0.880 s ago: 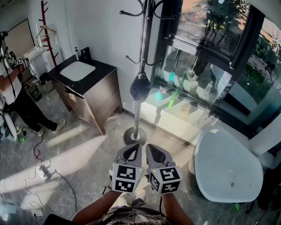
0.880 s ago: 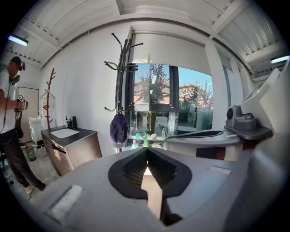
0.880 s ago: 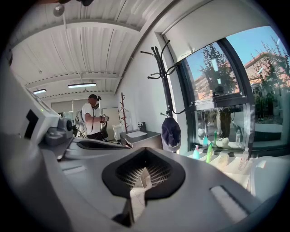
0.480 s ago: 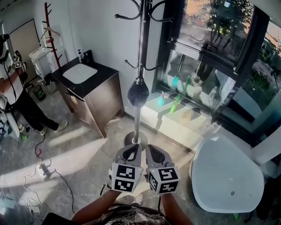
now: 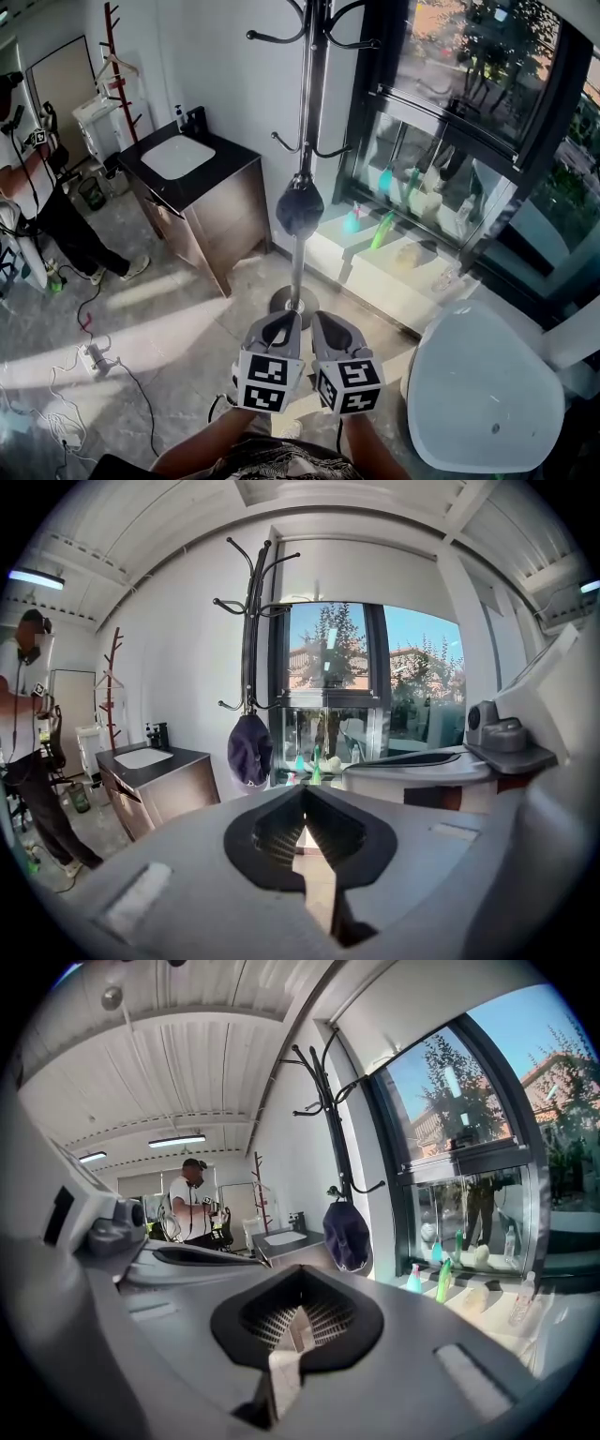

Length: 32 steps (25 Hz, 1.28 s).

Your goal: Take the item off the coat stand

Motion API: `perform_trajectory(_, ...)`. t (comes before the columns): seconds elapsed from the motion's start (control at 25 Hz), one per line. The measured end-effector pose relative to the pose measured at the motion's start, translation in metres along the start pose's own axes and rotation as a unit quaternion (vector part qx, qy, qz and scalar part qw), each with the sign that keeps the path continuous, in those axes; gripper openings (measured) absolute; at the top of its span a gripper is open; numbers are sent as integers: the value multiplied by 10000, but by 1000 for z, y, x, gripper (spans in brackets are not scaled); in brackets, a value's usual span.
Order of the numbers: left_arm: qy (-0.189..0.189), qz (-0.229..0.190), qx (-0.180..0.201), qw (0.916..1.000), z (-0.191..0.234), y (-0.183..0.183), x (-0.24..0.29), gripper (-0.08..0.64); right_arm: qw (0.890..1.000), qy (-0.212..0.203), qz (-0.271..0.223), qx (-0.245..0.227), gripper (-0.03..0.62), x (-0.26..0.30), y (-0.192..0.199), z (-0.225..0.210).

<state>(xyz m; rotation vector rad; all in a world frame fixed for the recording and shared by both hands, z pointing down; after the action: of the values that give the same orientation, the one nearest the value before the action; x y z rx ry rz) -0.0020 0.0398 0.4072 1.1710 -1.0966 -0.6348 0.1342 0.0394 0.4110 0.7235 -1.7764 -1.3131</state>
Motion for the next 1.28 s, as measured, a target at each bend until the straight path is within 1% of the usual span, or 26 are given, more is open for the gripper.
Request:
perform_trajectory(0.24,-59,33,-54,10000,11,-5,19,2,10000,-39,50,-29,6,21,-6,-11)
perform_trajectory(0.6,-63,62,-113,9999,40,-9,51,2,9999,-44,111,-79,6,62,-12,-19)
perform_trajectory(0.92,16,97,-109,9999,70,-17,87,2,9995,108,163,-237,6,106,-22,-28)
perform_trajectory(1.0,54,105,-92,9999,77,-21,96,2,9994,152,155,-254,21,118,-26,-31)
perform_trajectory(1.28,172,166,-32,9997,100,-29,122,2,9991,314,154,-249,34,153,-37,-40)
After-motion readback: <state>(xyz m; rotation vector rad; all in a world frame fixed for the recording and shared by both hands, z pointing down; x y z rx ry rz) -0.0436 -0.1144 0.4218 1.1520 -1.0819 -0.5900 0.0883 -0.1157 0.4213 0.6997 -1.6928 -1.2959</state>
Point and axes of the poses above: the fingertips, and each gripper's own axes: x forward along the fingers, z to its left, y out of its underside, the point moved 10 cm from there along -x, backward along the fingers, and after that the axes turned 1 degree about -y, right-handed, at the moved point
